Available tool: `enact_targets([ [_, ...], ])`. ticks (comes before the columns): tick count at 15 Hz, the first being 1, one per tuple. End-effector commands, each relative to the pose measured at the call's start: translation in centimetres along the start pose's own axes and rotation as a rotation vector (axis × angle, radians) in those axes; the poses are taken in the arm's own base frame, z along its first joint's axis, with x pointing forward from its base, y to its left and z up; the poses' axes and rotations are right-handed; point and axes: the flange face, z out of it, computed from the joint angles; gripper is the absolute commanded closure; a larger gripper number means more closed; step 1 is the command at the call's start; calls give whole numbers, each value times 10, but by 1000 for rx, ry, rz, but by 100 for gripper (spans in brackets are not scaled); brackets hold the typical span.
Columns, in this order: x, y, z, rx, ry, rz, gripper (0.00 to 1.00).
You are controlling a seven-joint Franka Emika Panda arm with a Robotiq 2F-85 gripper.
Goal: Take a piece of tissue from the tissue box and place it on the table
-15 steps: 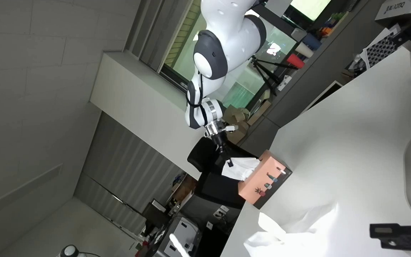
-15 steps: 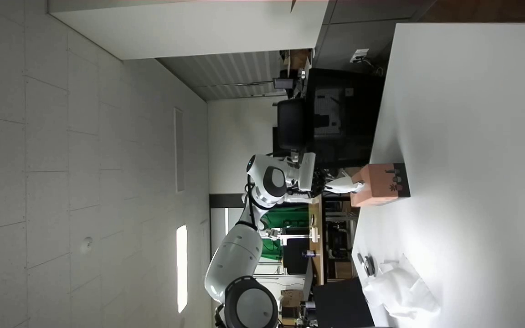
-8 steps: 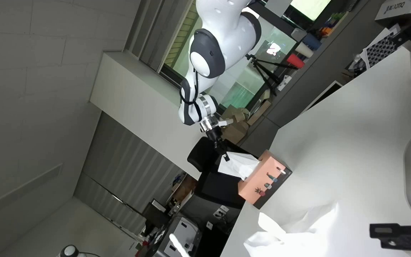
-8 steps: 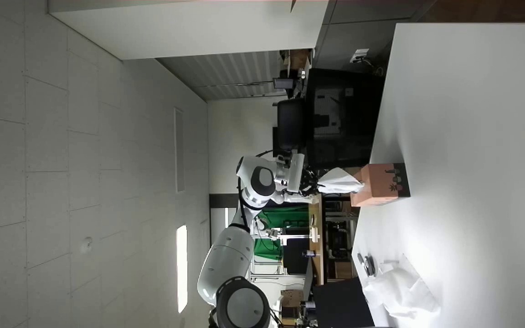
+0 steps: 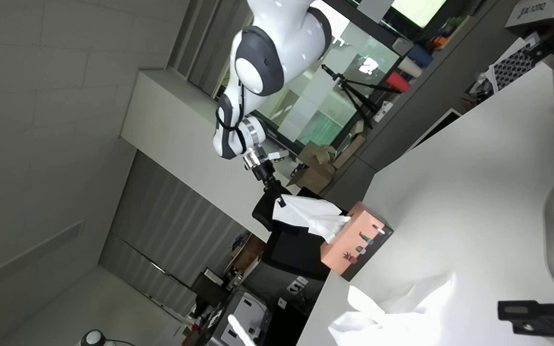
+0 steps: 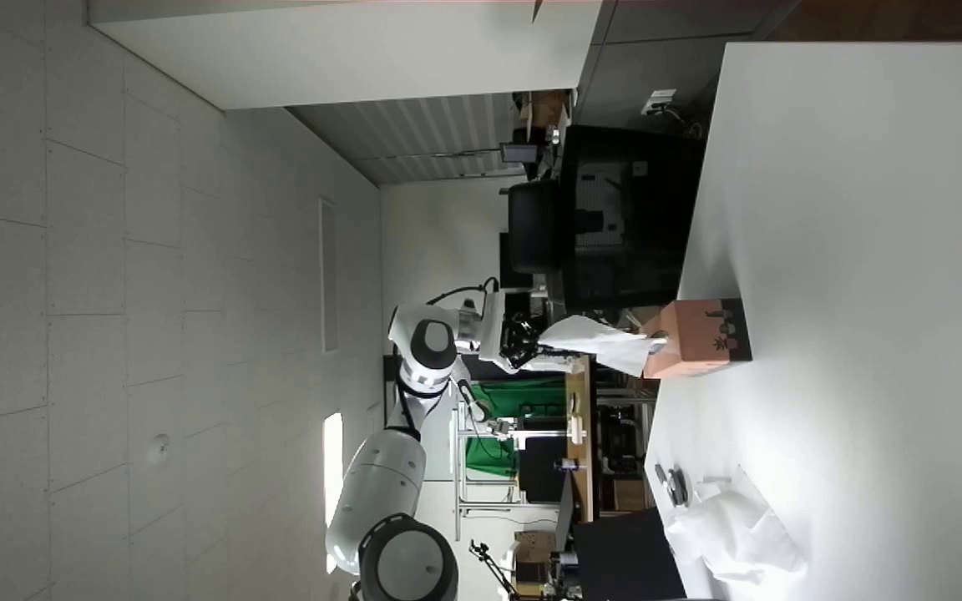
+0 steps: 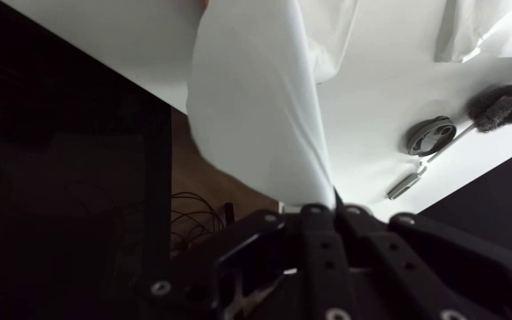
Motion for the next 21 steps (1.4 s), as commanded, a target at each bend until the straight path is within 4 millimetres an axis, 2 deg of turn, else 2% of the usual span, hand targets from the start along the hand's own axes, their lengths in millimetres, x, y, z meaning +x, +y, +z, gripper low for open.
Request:
enact_targets([
  [1, 21, -23, -22, 38, -17, -9, 100],
  [6, 37, -59, -18, 171, -55, -70, 100],
  [12, 38, -102, 14, 390, -146, -117, 100],
  [17, 27, -150, 32, 677, -252, -206, 100],
  [21, 7, -179, 38, 896, -361, -284, 100],
])
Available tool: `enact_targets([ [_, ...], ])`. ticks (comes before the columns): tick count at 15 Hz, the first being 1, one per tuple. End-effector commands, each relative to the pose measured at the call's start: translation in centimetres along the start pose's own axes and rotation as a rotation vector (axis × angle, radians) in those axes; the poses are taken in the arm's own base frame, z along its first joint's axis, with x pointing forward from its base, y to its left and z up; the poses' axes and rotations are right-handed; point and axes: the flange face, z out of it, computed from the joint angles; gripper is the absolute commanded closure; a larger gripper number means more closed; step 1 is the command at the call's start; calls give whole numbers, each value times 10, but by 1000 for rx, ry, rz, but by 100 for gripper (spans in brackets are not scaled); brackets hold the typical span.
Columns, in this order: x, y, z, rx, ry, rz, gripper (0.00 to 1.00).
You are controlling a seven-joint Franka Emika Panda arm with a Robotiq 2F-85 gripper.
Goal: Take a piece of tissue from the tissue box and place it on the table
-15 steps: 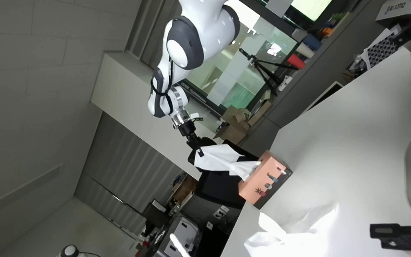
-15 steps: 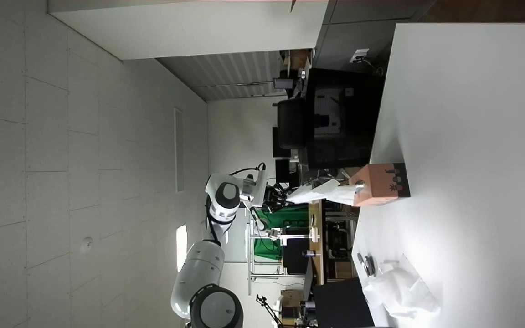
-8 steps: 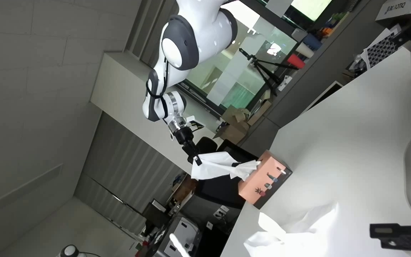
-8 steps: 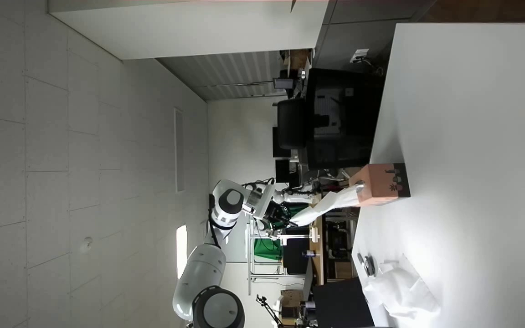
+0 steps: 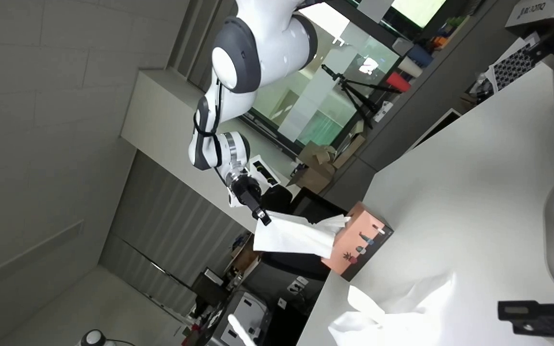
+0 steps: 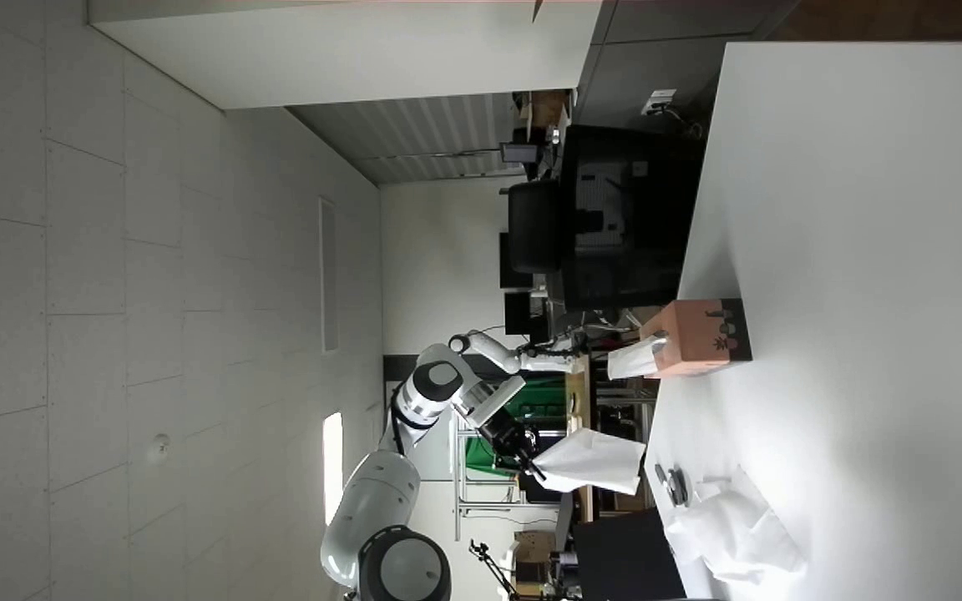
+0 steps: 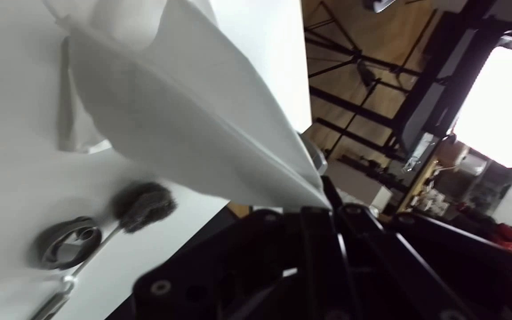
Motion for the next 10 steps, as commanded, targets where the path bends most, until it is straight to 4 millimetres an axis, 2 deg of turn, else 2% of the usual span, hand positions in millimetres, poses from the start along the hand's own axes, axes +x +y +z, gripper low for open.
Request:
enact_targets([
  [1, -11, -19, 17, 188, -68, -66, 100],
  [3, -19, -20, 28, 269, -91, -121, 100],
  [5, -28, -12, 37, 302, -103, -139, 100],
  [7, -34, 5, 43, 247, -129, -71, 100],
  [8, -27, -3, 42, 273, -113, -106, 99],
  [10, -34, 8, 48, 267, -117, -84, 99],
])
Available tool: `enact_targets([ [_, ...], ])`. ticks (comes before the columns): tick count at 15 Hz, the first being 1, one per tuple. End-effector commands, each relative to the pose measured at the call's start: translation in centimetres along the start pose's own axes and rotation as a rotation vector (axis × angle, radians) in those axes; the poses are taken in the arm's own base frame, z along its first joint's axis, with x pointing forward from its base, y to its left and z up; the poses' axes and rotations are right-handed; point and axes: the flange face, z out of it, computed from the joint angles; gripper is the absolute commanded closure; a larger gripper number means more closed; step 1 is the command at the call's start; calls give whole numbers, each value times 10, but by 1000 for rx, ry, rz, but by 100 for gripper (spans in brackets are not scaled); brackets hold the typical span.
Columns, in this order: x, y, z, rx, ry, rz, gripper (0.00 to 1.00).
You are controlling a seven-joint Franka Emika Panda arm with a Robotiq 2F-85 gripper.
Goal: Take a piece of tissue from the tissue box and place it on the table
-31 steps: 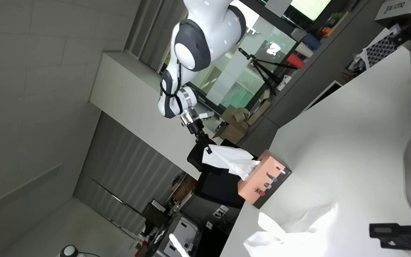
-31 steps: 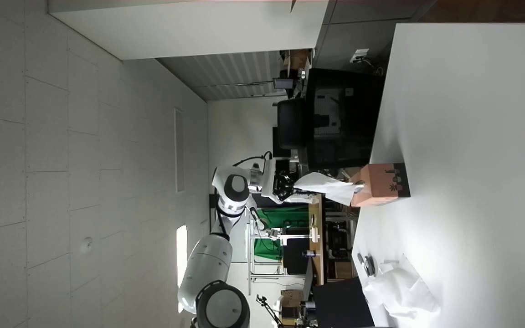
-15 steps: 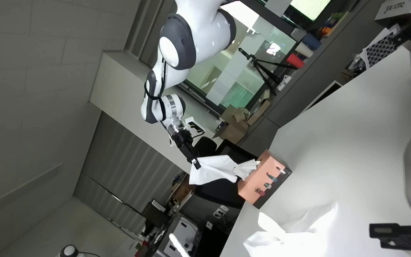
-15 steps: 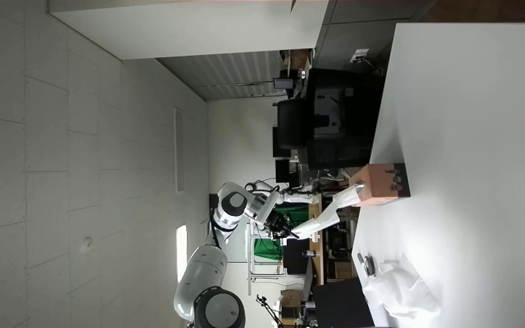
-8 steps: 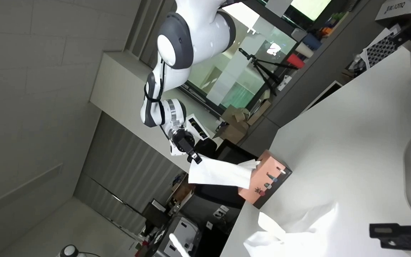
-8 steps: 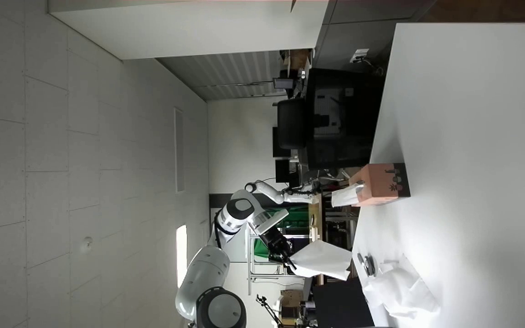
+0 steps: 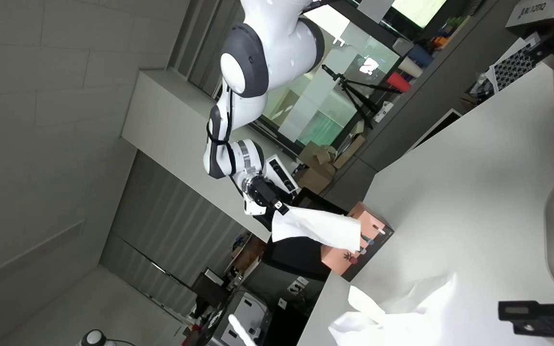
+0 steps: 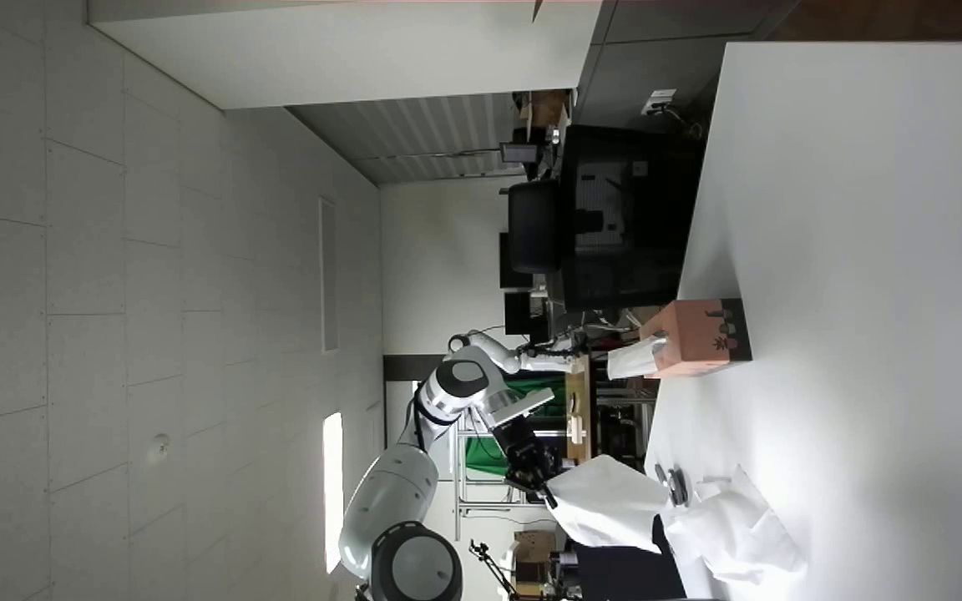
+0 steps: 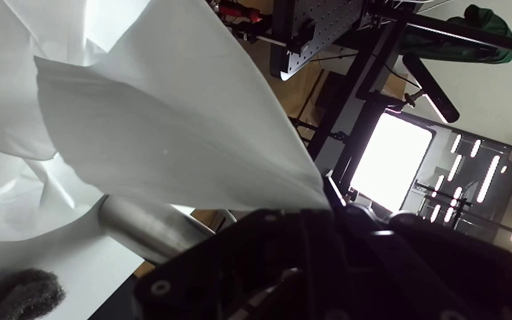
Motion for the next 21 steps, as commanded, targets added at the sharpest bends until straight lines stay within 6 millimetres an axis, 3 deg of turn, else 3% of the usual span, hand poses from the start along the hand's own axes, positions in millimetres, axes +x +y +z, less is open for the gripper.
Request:
enact_targets([
  [1, -1, 2, 1, -1, 1, 3, 99],
  [11, -1, 2, 1, -3, 1, 4, 100],
  [14, -8, 7, 8, 77, 58, -100, 100],
  [17, -18, 22, 24, 173, 112, -171, 100],
  [21, -28, 59, 45, 181, 161, -149, 100],
])
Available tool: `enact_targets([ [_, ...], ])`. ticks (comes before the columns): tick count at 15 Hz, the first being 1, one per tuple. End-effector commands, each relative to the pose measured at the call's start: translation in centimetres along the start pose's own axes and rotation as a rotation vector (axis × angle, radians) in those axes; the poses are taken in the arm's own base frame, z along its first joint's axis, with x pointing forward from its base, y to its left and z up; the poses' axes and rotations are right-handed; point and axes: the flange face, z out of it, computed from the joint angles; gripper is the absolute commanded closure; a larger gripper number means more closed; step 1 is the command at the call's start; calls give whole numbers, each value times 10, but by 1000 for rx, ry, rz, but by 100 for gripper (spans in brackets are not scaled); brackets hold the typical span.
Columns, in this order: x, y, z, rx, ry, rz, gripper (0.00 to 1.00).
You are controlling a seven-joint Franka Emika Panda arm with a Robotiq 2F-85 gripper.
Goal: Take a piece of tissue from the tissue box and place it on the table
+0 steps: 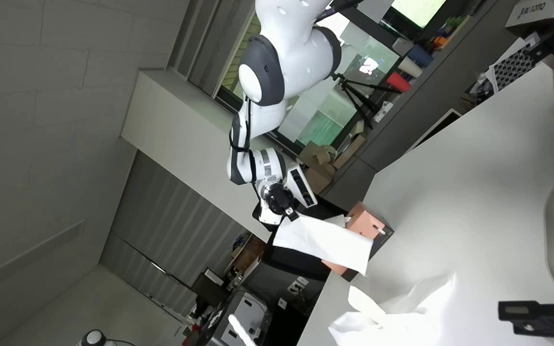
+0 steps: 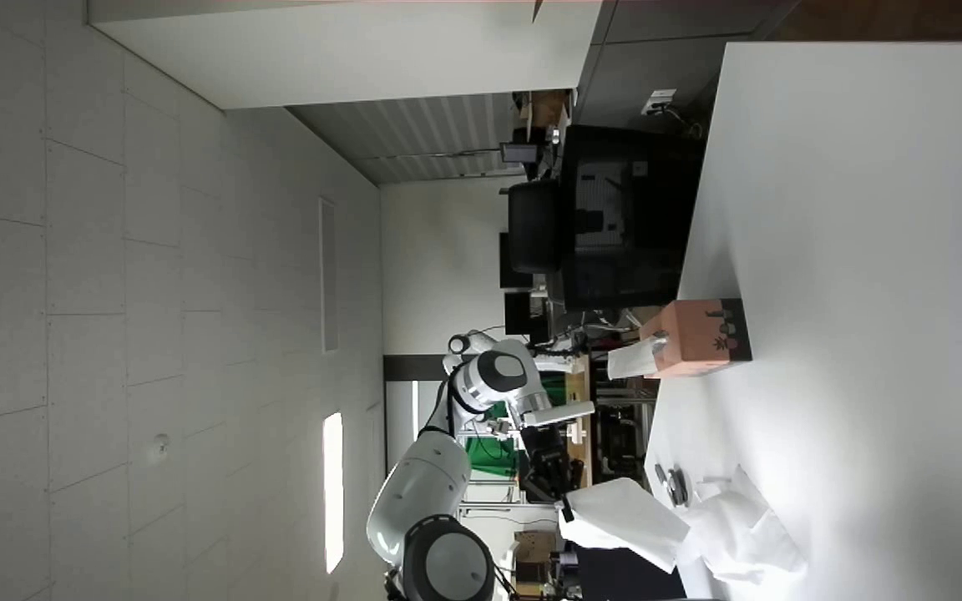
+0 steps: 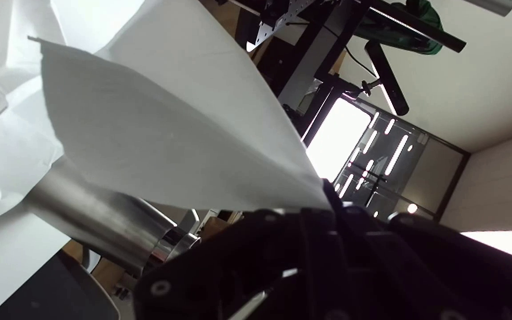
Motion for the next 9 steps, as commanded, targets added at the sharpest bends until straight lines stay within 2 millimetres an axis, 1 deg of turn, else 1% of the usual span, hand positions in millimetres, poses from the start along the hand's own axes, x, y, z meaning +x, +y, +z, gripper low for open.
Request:
enact_targets([
  [1, -11, 26, 7, -9, 40, 3, 100],
  [4, -14, 55, 19, -48, 44, -9, 100],
  [8, -10, 91, 36, -120, 51, -42, 100],
  [9, -9, 100, 43, -125, 47, -40, 100],
])
